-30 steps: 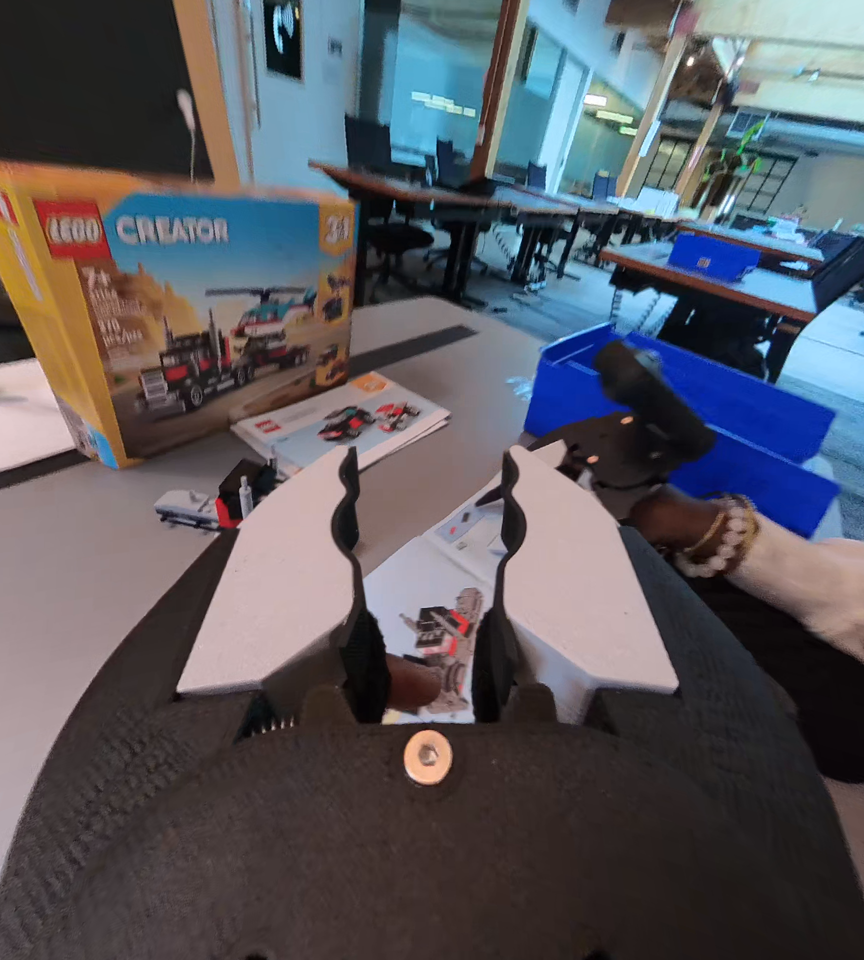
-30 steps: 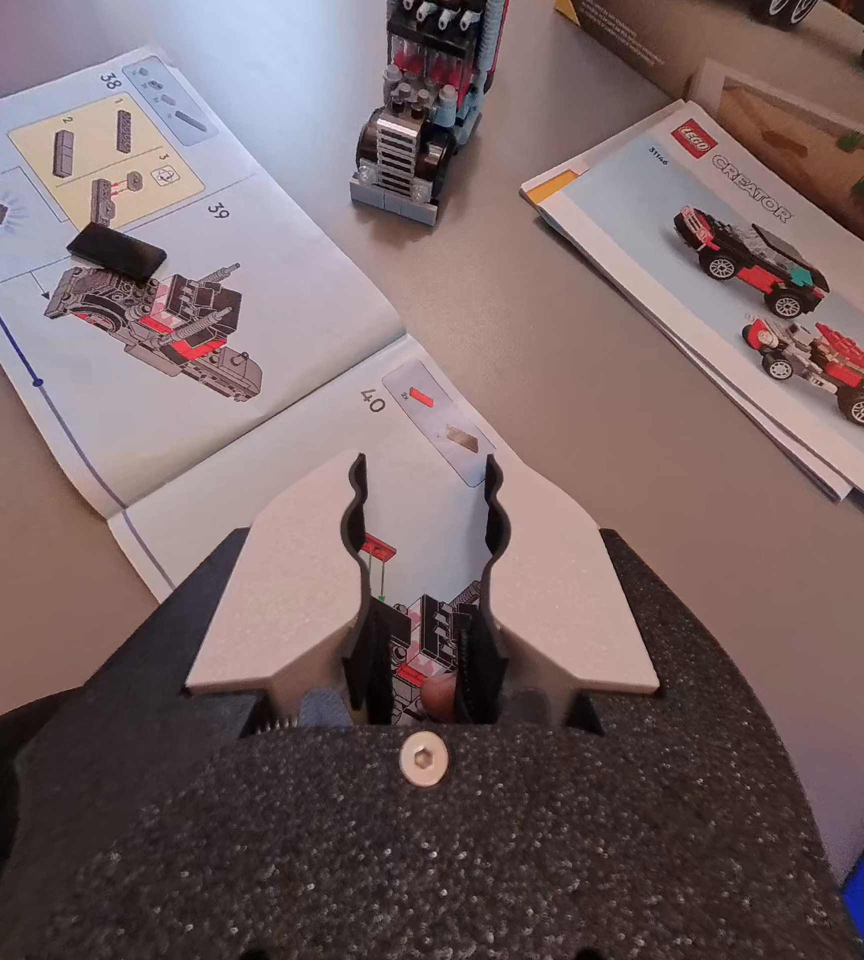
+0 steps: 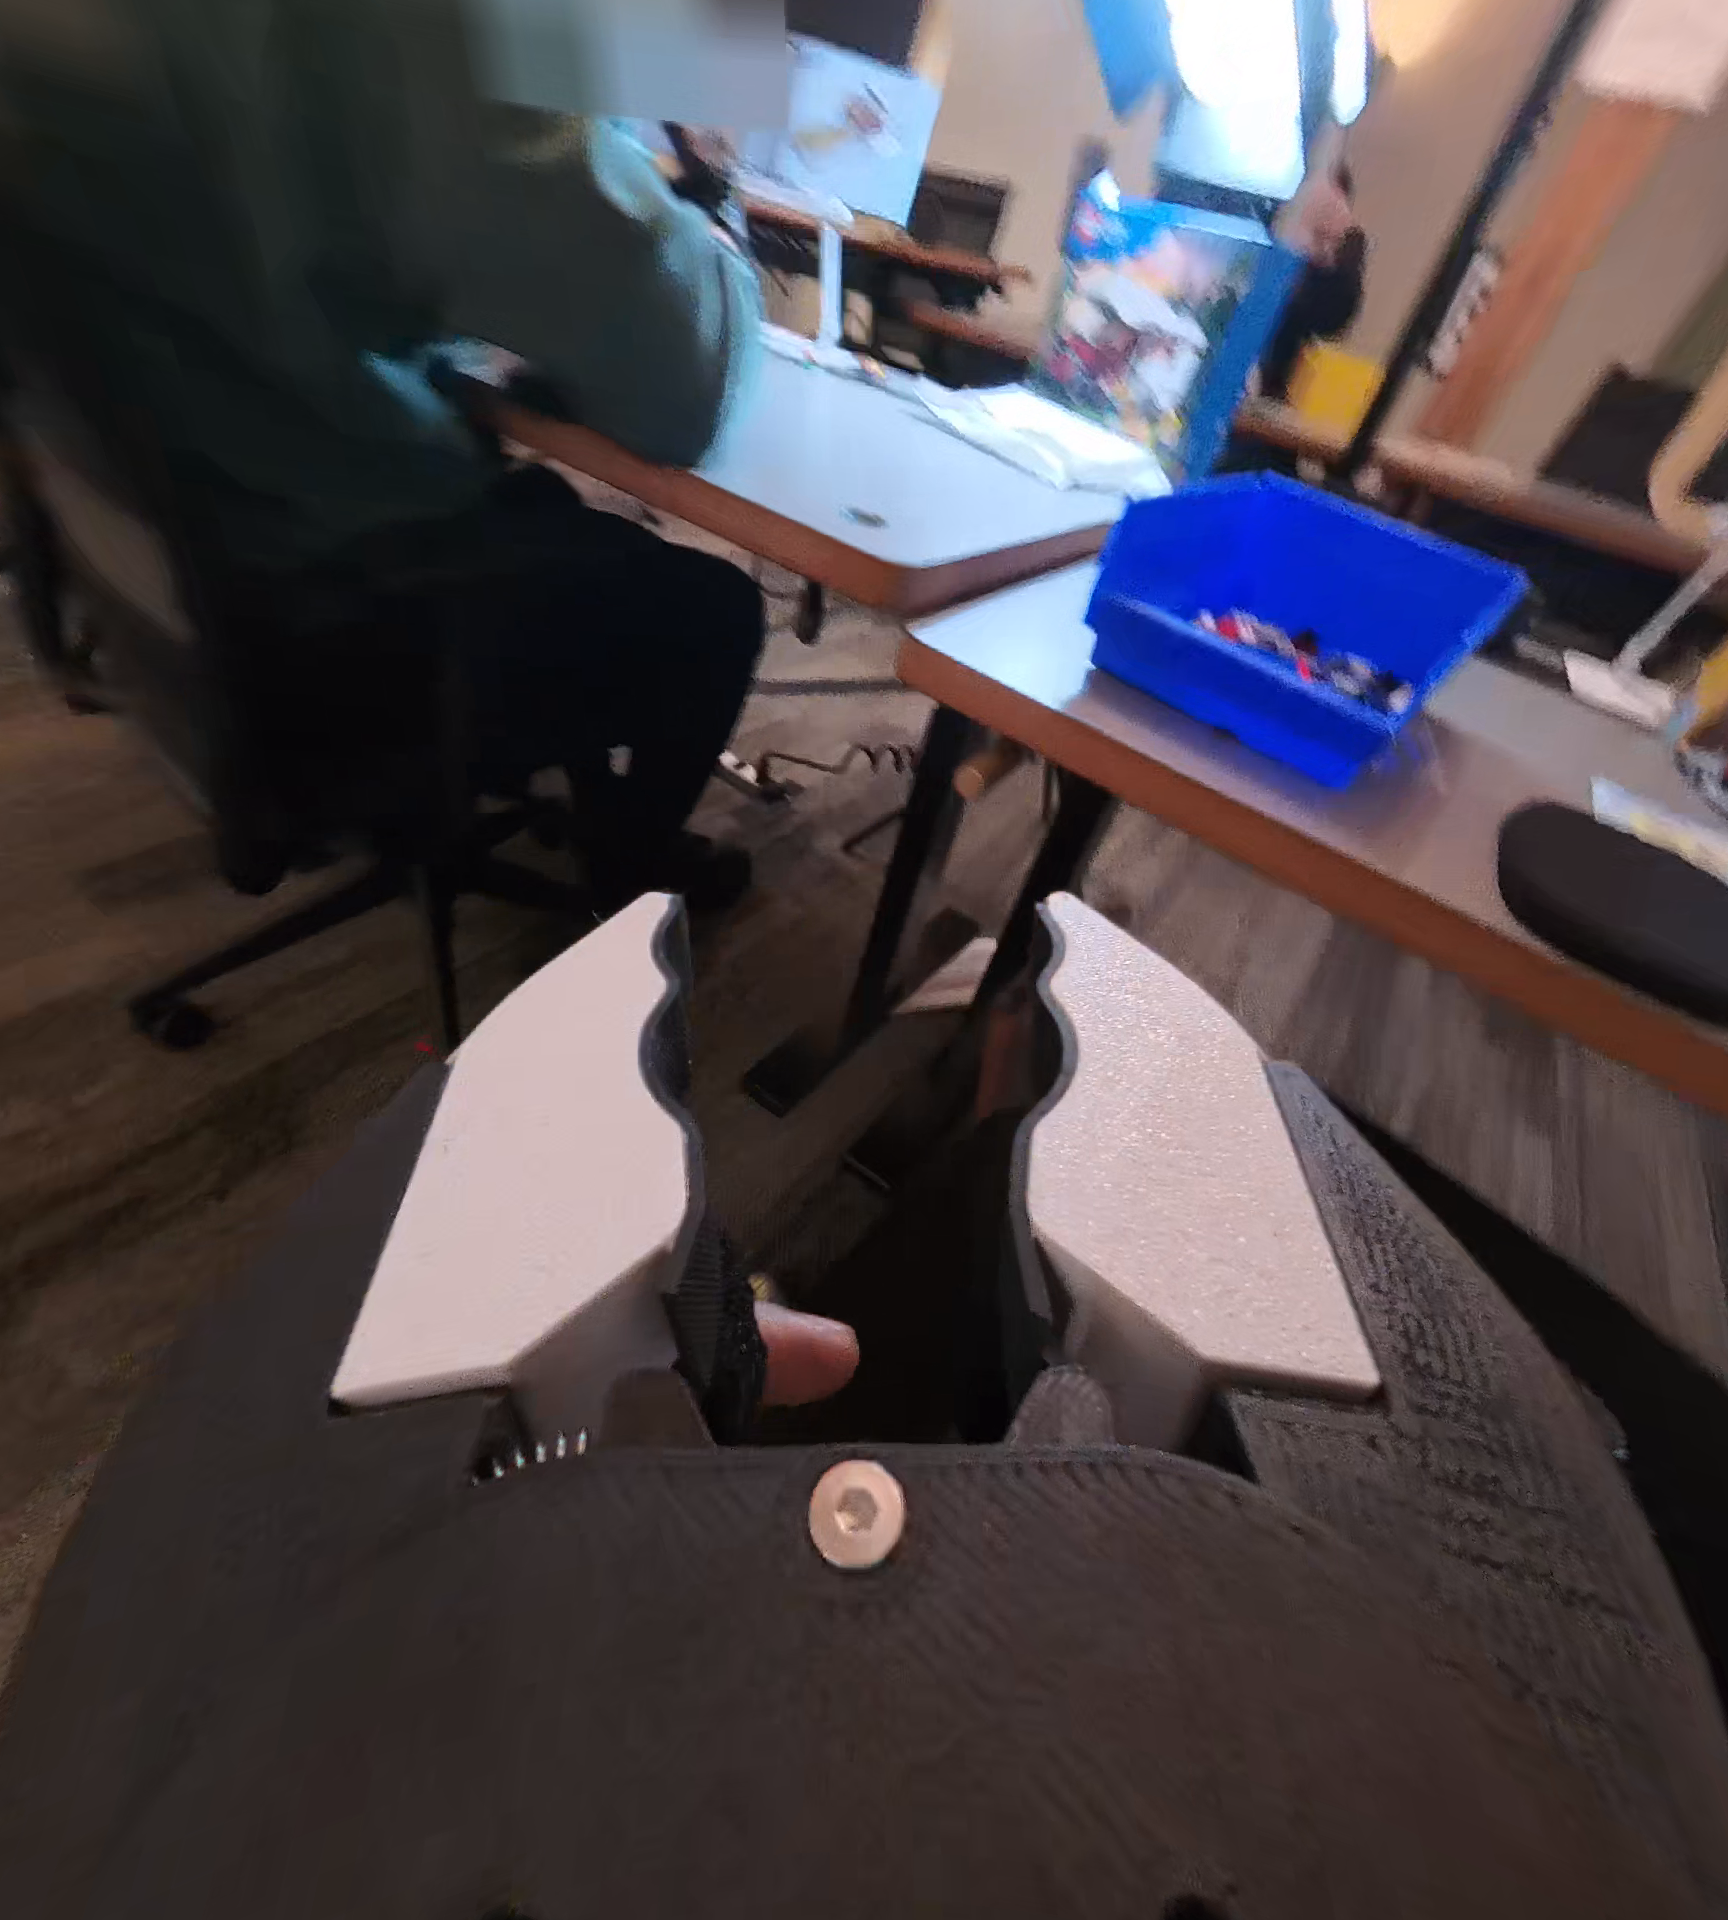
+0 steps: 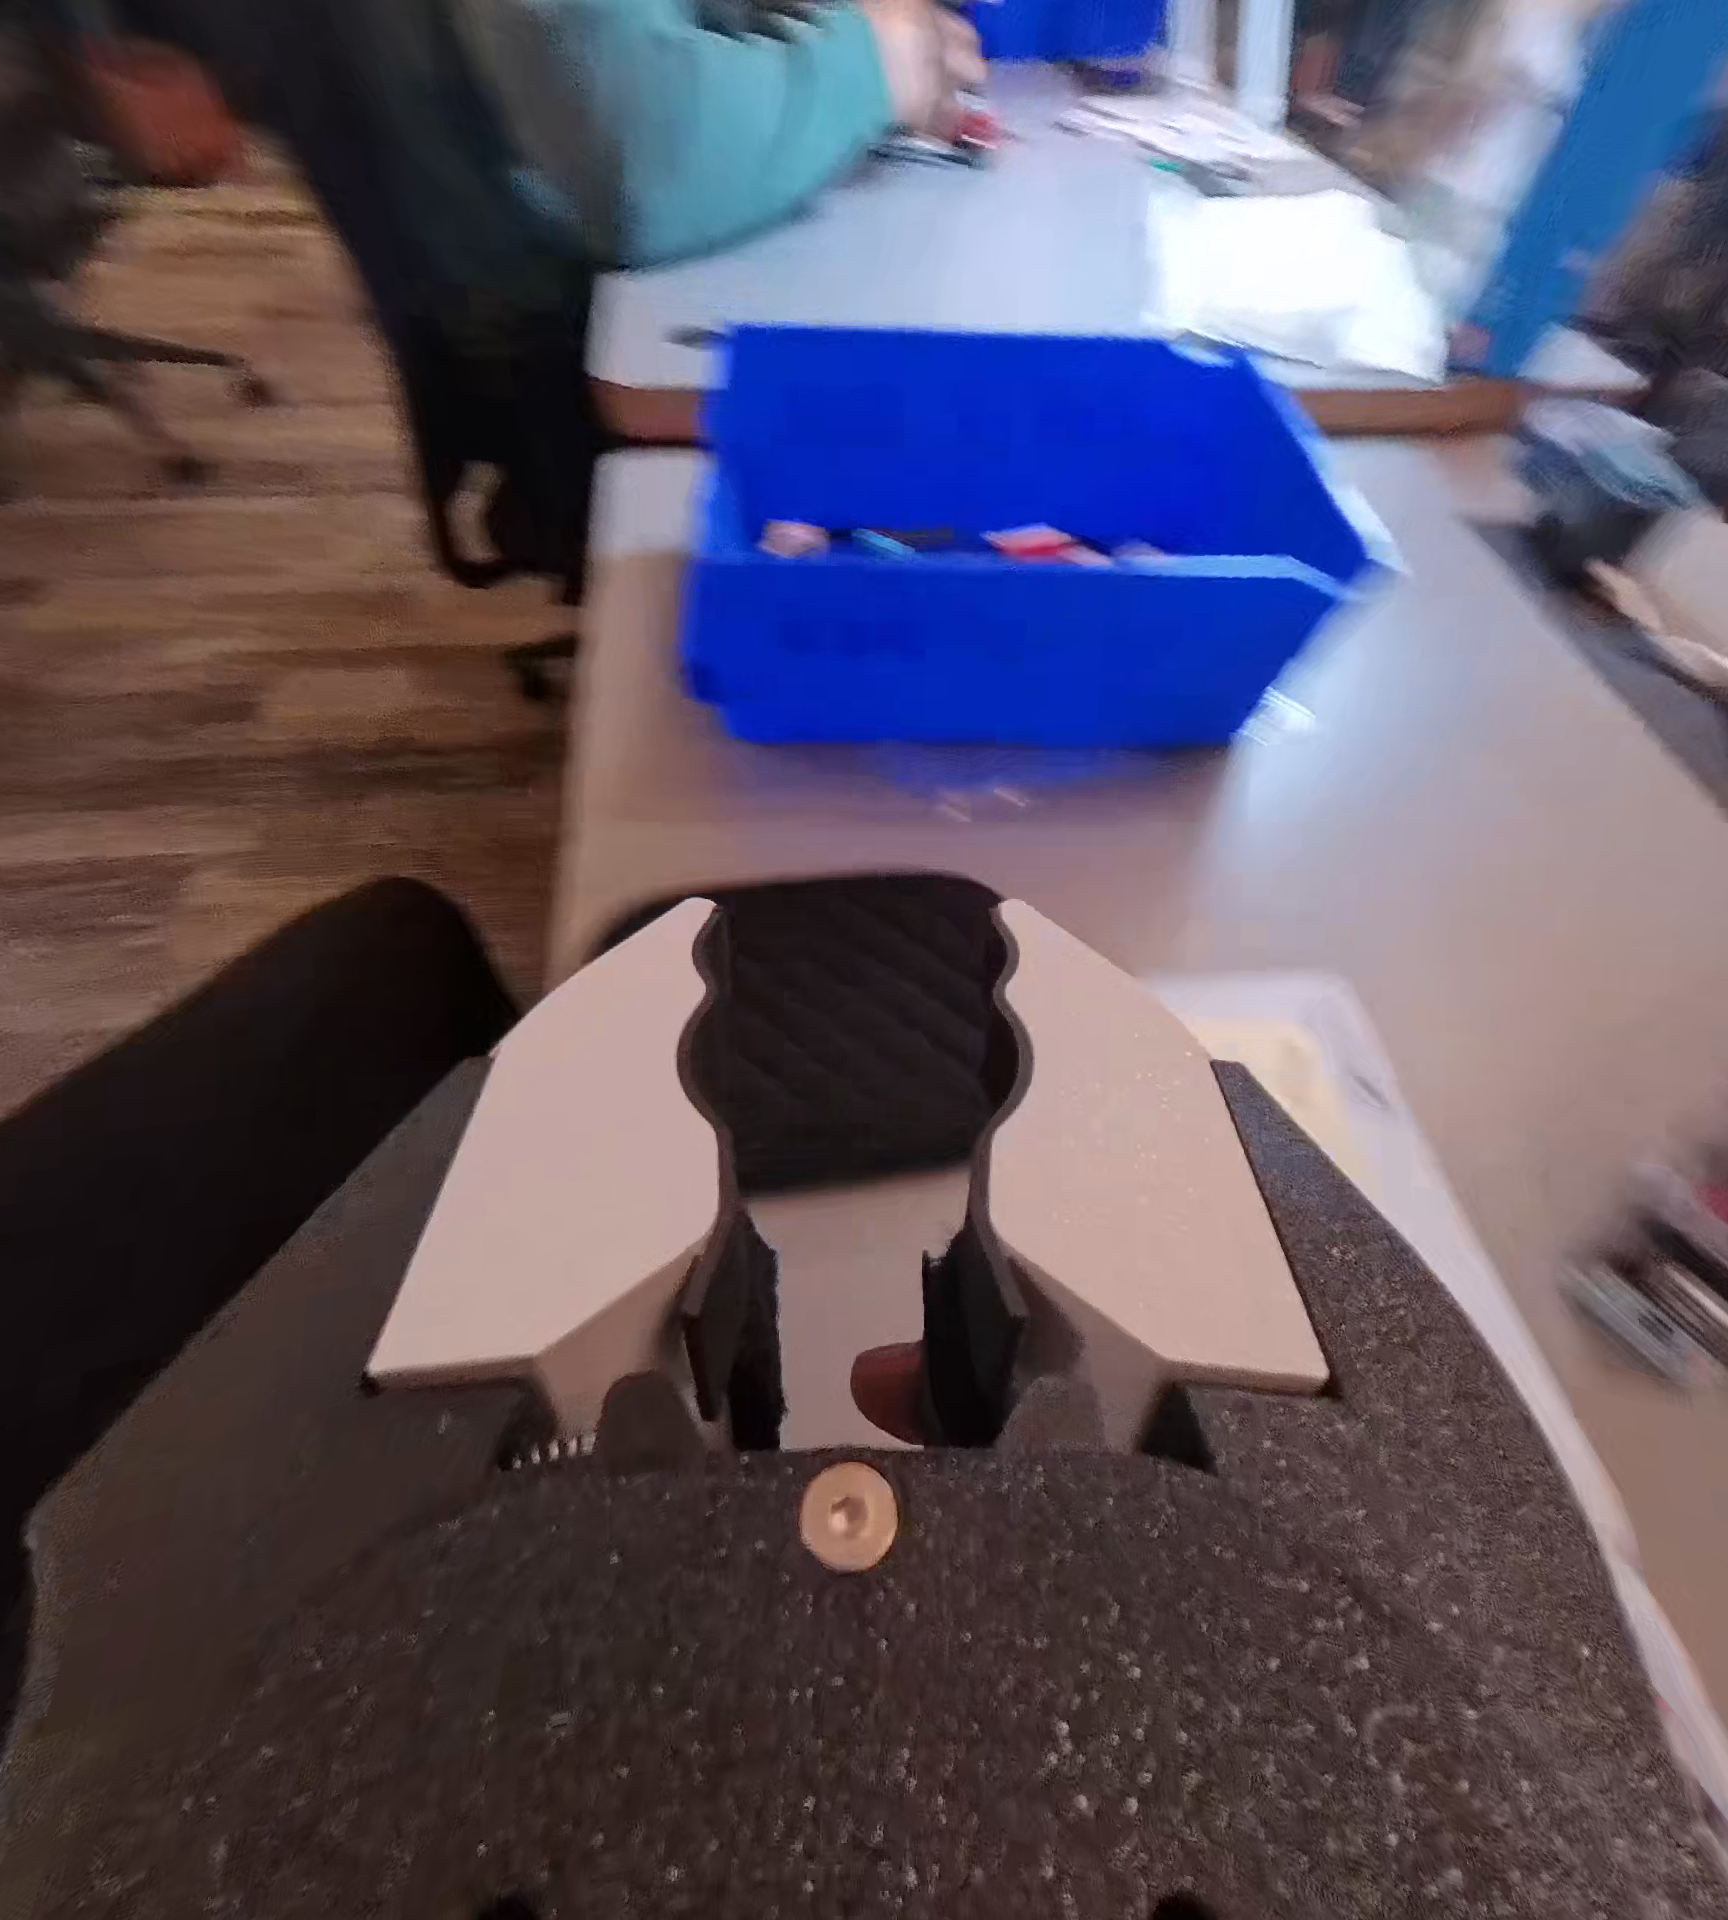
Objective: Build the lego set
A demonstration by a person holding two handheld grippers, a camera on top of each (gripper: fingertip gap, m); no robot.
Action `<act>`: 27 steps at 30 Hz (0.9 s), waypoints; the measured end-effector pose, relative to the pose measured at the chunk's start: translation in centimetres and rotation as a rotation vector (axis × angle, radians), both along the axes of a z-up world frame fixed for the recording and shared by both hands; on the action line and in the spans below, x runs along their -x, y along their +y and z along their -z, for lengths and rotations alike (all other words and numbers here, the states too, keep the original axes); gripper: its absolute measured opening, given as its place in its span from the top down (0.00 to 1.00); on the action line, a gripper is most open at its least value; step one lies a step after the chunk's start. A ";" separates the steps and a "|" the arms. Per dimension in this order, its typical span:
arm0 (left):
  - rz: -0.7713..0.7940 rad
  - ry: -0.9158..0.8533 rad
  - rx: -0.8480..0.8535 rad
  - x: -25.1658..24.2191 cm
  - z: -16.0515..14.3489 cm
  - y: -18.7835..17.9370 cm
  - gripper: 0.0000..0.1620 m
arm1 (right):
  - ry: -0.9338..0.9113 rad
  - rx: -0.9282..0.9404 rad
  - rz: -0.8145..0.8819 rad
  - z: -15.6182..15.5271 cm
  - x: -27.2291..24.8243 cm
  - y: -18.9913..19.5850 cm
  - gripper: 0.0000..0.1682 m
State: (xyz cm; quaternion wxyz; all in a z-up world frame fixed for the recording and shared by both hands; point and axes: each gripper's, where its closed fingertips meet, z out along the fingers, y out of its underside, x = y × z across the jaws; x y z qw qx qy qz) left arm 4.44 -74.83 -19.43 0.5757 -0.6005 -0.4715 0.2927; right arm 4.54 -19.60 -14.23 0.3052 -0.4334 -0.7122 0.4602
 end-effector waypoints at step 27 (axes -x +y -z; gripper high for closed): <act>-0.756 -0.080 0.215 -11.1 2.3 -31.3 0.62 | 0.193 -0.138 -0.854 10.3 28.1 -56.4 0.92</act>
